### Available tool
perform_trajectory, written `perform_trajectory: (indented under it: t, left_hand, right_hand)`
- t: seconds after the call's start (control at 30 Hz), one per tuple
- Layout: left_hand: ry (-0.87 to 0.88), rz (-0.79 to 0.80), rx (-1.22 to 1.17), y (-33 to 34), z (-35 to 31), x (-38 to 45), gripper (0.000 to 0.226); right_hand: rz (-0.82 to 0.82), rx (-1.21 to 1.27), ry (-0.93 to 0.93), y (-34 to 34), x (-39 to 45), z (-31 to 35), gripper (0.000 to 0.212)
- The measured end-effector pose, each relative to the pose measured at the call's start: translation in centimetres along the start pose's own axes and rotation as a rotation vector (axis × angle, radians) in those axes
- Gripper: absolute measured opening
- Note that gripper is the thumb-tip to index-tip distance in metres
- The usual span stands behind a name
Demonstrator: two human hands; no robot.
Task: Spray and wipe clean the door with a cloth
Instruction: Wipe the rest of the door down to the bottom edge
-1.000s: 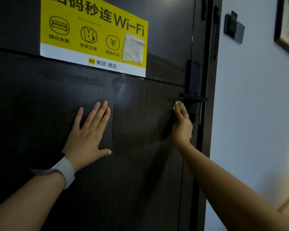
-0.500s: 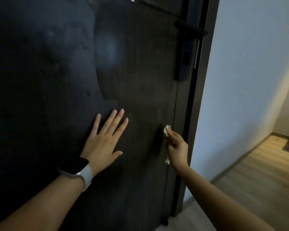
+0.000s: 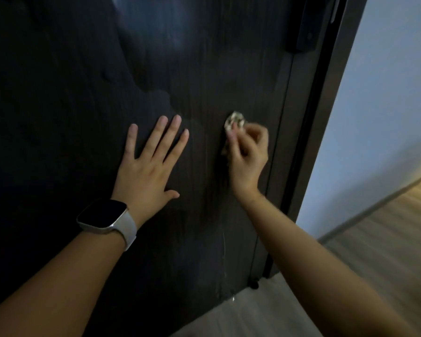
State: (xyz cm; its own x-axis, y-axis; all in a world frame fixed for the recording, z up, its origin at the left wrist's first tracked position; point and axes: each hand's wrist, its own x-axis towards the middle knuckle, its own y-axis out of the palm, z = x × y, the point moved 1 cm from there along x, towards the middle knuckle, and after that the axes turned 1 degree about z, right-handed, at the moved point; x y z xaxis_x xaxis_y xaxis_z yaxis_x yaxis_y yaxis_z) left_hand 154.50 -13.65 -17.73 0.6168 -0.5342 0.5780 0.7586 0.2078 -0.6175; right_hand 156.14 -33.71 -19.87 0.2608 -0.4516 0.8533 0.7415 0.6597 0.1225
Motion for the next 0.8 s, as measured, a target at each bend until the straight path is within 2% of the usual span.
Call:
perform_trajectory:
  t: [0.03,0.1,0.17,0.2,0.27,0.3,0.43,0.53,0.6,0.67,0.73,0.8]
  left_hand:
    - [0.004,-0.003,-0.002,-0.1,0.0,0.0,0.138]
    - [0.001,-0.004,0.003,-0.1,0.0,0.0,0.138]
    - [-0.003,0.005,0.017,-0.2,0.0,0.0,0.138]
    - [-0.002,0.010,0.021,-0.3,-0.1,0.1,0.138]
    - [-0.001,0.011,0.020,-0.4,-0.1,0.1,0.138]
    - [-0.004,0.009,0.019,-0.4,-0.1,0.2,0.138]
    - [-0.010,0.005,0.021,-0.3,0.0,0.1,0.138]
    - [-0.006,0.004,0.019,-0.4,0.0,0.1,0.137]
    - [-0.011,-0.004,0.007,-0.4,0.1,0.0,0.136]
    - [-0.014,0.004,0.007,-0.4,0.1,0.0,0.136]
    - [-0.012,0.021,0.012,-0.6,0.0,0.1,0.135]
    - [-0.017,0.036,0.015,-0.7,0.0,0.2,0.136]
  right_hand:
    - [0.086,-0.050,-0.124,0.0,-2.3,-0.7,0.013]
    - [0.385,-0.122,-0.371,-0.8,-7.2,-2.4,0.020]
    - [0.661,-0.150,-0.492,-1.8,-9.7,-4.1,0.024]
    - [0.738,-0.168,-0.521,-2.2,-9.5,-4.4,0.025]
    - [0.761,-0.182,-0.563,-2.3,-7.3,-3.6,0.025]
    - [0.705,-0.162,-0.566,-2.0,-5.4,-2.6,0.024]
    - [0.290,-0.089,-0.500,0.3,3.9,2.7,0.013]
    - [0.180,-0.064,-0.440,1.5,4.2,3.0,0.014]
    - [0.291,-0.079,-0.510,0.7,-0.2,0.2,0.020]
    - [0.512,-0.116,-0.555,-1.3,-5.3,-3.2,0.026]
    - [0.689,-0.200,-0.551,-2.9,-8.5,-5.5,0.029]
    - [0.777,-0.244,-0.522,-3.5,-8.7,-5.6,0.030]
